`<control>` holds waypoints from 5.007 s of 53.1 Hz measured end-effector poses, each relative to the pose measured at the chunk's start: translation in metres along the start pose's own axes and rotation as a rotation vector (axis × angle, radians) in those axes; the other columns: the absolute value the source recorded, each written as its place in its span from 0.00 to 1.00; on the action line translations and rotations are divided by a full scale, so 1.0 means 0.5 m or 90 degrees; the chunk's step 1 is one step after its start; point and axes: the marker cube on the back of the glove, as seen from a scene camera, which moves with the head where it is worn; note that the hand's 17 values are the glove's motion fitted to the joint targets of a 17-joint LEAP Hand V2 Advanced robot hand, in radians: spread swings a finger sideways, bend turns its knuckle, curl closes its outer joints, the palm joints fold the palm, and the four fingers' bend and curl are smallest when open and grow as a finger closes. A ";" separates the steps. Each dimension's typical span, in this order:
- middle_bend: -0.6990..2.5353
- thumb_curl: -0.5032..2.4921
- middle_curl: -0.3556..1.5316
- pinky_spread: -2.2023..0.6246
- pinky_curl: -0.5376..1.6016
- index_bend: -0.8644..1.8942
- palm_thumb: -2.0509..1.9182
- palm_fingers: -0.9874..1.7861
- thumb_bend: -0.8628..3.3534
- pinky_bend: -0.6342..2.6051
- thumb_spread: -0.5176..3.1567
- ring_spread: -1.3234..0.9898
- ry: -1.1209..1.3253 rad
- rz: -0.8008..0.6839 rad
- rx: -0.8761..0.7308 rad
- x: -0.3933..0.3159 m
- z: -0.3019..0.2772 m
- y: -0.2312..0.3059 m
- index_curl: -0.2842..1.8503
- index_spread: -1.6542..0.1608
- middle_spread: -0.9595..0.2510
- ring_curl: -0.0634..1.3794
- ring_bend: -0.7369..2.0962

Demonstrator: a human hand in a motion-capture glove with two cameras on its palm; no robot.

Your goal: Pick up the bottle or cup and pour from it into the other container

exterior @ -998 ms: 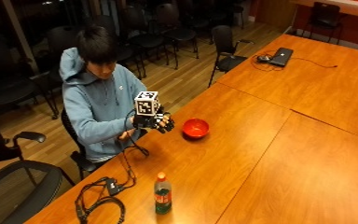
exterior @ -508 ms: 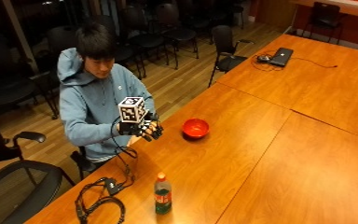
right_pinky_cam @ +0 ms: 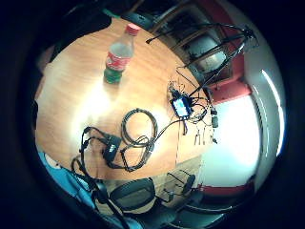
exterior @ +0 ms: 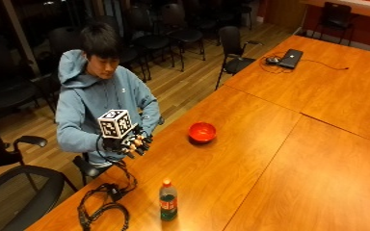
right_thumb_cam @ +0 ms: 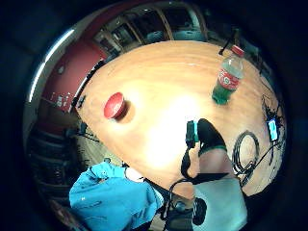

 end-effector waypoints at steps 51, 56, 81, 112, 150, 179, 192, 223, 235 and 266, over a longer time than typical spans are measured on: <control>0.28 0.31 0.36 0.87 0.40 0.36 0.68 0.36 0.20 0.43 0.40 0.64 -0.425 0.157 0.135 0.189 0.171 -0.070 0.22 0.74 0.87 0.27 0.44; 0.28 0.31 0.36 0.87 0.40 0.36 0.68 0.36 0.20 0.43 0.40 0.64 -0.453 0.160 0.137 0.207 0.194 -0.092 0.22 0.74 0.87 0.27 0.44; 0.28 0.30 0.36 0.87 0.39 0.36 0.68 0.36 0.20 0.44 0.39 0.64 -0.546 0.197 0.148 0.209 0.287 -0.149 0.22 0.73 0.87 0.26 0.45; 0.28 0.30 0.36 0.87 0.39 0.36 0.68 0.36 0.20 0.44 0.39 0.64 -0.632 0.221 0.153 0.194 0.316 -0.198 0.22 0.73 0.87 0.25 0.46; 0.27 0.29 0.35 0.88 0.40 0.36 0.67 0.37 0.20 0.48 0.37 0.66 -0.745 0.265 0.192 0.121 0.364 -0.286 0.21 0.73 0.92 0.25 0.48; 0.33 0.32 0.39 0.83 0.36 0.42 0.76 0.67 0.22 0.39 0.35 0.58 -0.794 0.329 0.262 0.132 0.354 -0.306 0.27 0.83 0.82 0.25 0.46; 0.31 0.35 0.41 0.78 0.36 0.38 0.78 0.73 0.20 0.35 0.30 0.53 -0.787 0.332 0.264 0.118 0.347 -0.319 0.30 0.86 0.78 0.28 0.44; 0.29 0.38 0.44 0.74 0.40 0.37 0.78 0.76 0.20 0.34 0.24 0.52 -0.759 0.144 0.148 -0.071 0.222 -0.346 0.32 0.87 0.77 0.33 0.42; 0.29 0.39 0.45 0.74 0.41 0.37 0.78 0.76 0.20 0.33 0.24 0.52 -0.737 0.086 0.108 -0.143 0.171 -0.348 0.32 0.87 0.77 0.34 0.42; 0.28 0.40 0.46 0.74 0.42 0.37 0.78 0.76 0.20 0.33 0.23 0.52 -0.553 -0.051 0.023 -0.346 0.084 -0.350 0.32 0.87 0.77 0.35 0.41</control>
